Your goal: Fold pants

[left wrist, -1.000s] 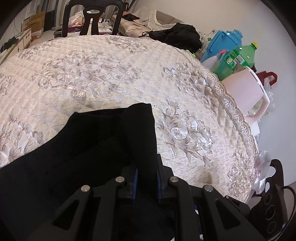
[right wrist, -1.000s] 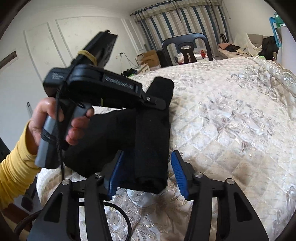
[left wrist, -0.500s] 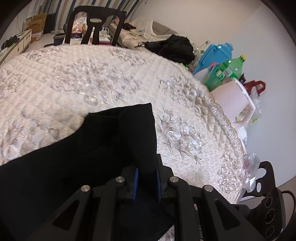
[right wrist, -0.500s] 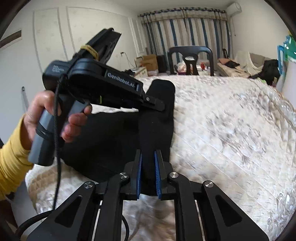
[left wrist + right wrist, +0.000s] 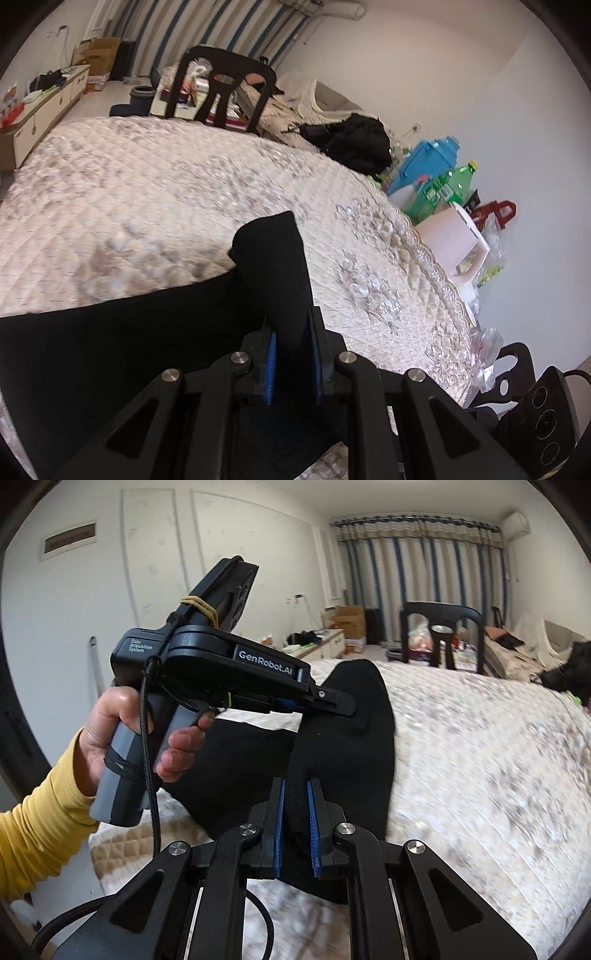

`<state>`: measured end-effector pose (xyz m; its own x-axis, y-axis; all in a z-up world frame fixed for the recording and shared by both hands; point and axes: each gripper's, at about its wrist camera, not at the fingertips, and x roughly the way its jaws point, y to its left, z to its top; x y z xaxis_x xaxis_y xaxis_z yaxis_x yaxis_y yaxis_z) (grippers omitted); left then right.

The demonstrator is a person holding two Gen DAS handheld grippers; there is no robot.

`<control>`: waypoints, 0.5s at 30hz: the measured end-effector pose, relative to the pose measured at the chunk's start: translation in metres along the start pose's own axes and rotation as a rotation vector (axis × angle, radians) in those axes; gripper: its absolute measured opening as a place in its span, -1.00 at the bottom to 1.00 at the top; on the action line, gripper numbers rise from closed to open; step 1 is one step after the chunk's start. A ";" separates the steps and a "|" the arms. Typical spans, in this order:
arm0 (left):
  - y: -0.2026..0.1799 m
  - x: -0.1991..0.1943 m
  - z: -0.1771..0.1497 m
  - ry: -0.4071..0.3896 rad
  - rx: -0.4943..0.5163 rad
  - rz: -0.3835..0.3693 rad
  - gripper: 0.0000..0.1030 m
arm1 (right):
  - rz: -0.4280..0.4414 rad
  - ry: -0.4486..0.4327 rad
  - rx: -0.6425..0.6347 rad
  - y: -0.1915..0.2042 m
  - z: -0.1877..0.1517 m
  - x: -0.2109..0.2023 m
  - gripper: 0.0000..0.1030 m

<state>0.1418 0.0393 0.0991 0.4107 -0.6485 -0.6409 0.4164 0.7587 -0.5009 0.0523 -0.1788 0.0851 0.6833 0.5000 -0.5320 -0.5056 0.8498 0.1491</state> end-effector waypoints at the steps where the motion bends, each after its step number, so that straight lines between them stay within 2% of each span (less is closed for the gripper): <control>1: 0.004 -0.006 0.000 -0.012 -0.003 0.002 -0.67 | 0.014 -0.002 -0.006 0.003 0.004 0.004 -0.78; 9: 0.038 -0.044 -0.001 -0.073 -0.032 -0.006 -0.67 | 0.097 0.007 -0.051 0.015 0.024 0.043 -0.79; 15: 0.066 -0.064 -0.006 -0.099 -0.051 0.021 -0.67 | 0.164 0.030 -0.061 0.022 0.035 0.072 -0.79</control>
<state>0.1381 0.1313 0.1035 0.4982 -0.6335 -0.5921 0.3660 0.7727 -0.5187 0.1088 -0.1179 0.0794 0.5731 0.6252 -0.5298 -0.6410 0.7448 0.1854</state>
